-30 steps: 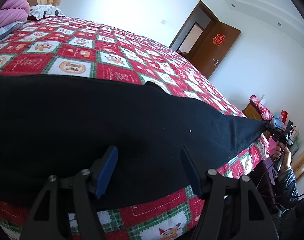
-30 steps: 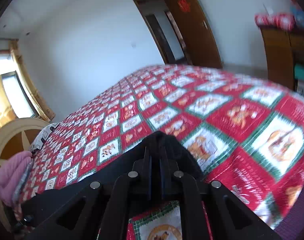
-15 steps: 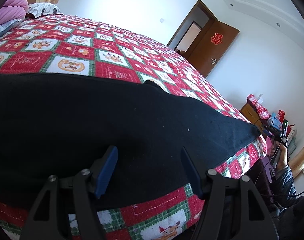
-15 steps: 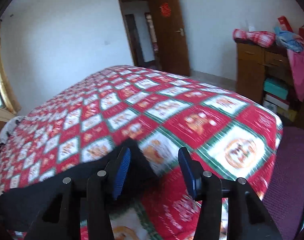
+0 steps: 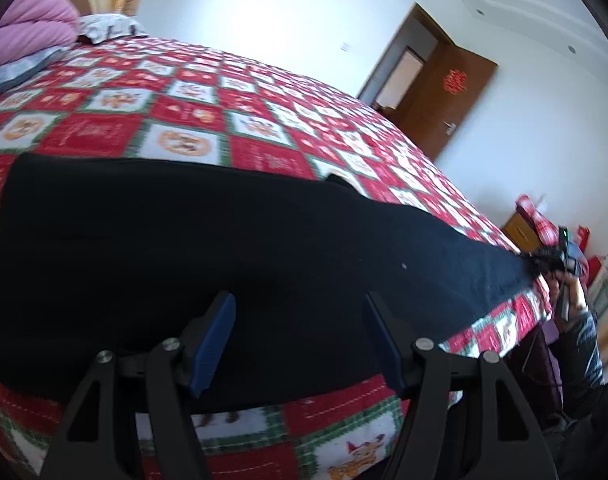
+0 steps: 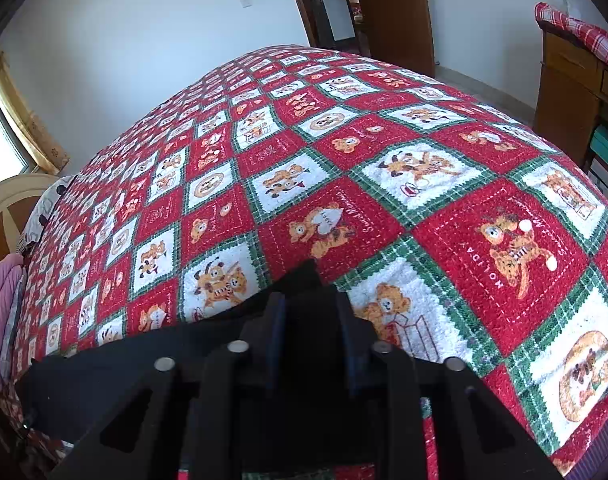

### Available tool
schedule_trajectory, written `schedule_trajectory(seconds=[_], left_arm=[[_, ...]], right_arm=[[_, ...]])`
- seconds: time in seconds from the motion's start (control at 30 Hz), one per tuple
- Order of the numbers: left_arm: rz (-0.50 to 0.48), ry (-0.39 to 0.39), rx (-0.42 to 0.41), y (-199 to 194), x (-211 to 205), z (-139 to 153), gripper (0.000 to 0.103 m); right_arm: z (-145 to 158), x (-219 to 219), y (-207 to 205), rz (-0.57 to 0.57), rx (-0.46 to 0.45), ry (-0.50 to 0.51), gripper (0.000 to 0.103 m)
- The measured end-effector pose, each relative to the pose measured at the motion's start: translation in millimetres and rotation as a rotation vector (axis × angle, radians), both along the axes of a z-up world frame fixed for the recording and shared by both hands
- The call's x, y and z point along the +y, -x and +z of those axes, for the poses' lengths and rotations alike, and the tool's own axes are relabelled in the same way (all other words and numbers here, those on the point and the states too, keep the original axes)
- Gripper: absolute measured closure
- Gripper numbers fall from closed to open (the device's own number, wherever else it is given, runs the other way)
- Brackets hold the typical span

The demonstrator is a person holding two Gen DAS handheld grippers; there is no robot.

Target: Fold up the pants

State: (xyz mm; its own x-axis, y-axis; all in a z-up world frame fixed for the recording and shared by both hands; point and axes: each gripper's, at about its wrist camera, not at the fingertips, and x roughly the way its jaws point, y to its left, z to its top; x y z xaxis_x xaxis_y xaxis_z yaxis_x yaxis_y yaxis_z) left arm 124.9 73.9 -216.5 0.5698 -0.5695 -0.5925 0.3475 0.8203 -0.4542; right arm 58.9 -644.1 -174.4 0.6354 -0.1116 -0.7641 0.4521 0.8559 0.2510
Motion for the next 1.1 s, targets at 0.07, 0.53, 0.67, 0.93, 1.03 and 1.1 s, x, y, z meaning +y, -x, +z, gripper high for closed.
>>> schedule_trajectory(seconds=[0.07,0.53,0.67,0.93,1.03,1.1], left_arm=[[0.013,0.025,0.007,-0.1,4.8,-3.6,0.035],[0.006,-0.003,-0.011,2.2,3.1,-3.7,0.035],[0.025,-0.007,-0.018,2.1,8.1,1.3,0.035],[0.029,-0.031,-0.114,-6.9,-9.2,21.9,0.022],[-0.013,-0.038,-0.126,-12.4,-27.3,23.9,0.022],[-0.055,-0.062,-0.121,-14.7,-41.9,18.7,0.022]], right_arm=[[-1.8,-1.1,0.2,0.000,-0.014,-0.007,0.095],[2.9,13.5,-9.7,-0.027,0.013,0.187,0.095],[5.8,13.3,-5.2,-0.080,0.028,0.265,0.079],[39.2,78.4,-7.2,0.067,-0.117,0.240,0.065],[26.2,132.5,-36.6,0.267,-0.103,0.112,0.065],[16.8,167.8,-56.8,0.389,-0.101,0.010,0.065]])
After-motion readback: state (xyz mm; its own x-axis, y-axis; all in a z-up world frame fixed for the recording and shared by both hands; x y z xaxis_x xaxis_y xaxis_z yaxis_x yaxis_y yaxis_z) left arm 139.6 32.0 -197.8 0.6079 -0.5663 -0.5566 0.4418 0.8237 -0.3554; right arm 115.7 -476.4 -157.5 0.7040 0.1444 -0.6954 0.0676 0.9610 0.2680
